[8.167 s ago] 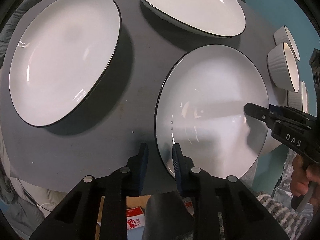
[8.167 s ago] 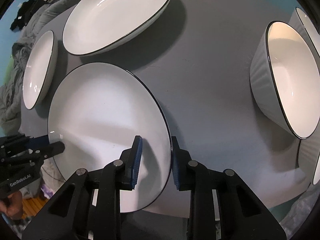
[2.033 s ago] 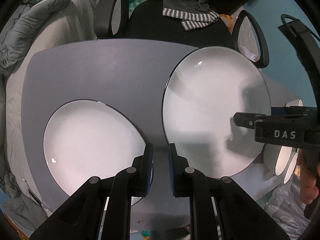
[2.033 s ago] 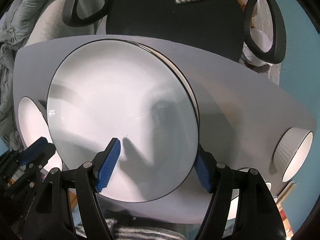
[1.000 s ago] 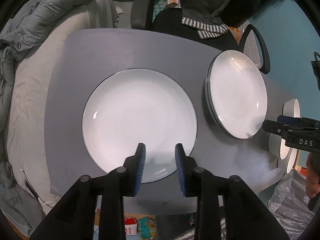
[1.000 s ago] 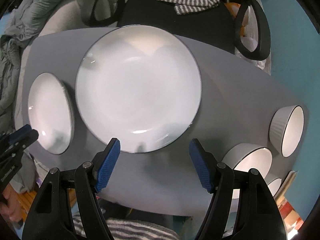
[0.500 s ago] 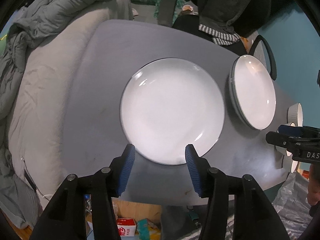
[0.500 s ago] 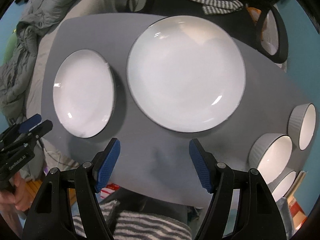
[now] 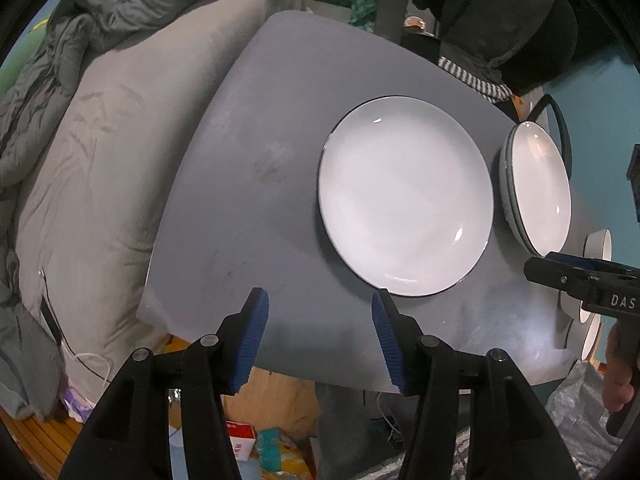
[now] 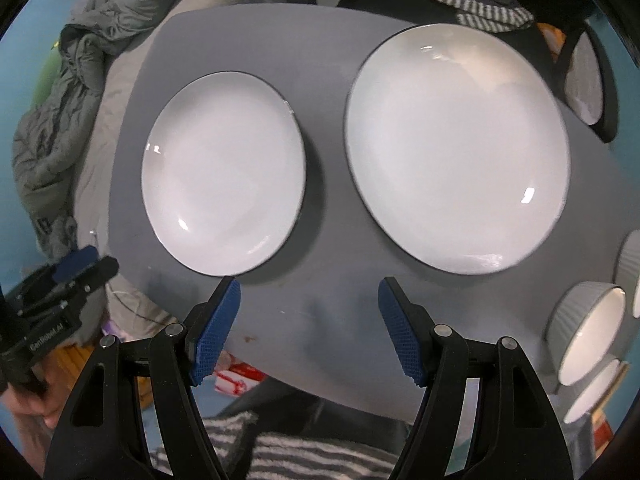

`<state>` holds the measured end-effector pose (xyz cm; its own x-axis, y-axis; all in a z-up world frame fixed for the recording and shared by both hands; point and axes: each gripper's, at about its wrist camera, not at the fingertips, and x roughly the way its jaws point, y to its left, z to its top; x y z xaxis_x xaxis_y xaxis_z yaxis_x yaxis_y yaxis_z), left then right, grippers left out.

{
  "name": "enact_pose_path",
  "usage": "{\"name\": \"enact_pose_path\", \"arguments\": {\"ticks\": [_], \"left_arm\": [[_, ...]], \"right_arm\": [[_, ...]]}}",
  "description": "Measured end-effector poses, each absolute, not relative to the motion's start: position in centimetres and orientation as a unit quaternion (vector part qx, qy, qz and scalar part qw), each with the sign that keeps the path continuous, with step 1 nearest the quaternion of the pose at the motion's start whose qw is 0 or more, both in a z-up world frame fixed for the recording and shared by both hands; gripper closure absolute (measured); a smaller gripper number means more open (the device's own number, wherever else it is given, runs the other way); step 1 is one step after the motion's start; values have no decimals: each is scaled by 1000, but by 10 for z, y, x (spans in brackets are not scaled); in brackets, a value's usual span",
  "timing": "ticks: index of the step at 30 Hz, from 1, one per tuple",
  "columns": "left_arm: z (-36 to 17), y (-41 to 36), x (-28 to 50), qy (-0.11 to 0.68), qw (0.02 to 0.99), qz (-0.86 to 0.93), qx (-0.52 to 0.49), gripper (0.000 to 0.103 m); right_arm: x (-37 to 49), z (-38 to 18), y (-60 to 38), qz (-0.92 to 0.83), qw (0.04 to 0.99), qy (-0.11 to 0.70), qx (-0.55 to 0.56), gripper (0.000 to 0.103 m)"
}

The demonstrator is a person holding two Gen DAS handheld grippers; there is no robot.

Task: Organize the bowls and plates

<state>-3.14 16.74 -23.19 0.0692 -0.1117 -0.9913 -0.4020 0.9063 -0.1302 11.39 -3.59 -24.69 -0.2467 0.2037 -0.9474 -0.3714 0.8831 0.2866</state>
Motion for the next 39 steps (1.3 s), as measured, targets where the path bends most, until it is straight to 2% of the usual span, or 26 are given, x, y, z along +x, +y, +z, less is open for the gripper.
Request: {"name": "enact_pose_path", "arguments": {"ticks": [19,39], "left_arm": [[-274,189,-26,681,678,122,-248,42],[-295,205,3,683,667,140,-261,42]], "right_arm": [[124,-290,-3,250,606,752,-62,32],[141,-299,14,266,597,755,-56,32]]}}
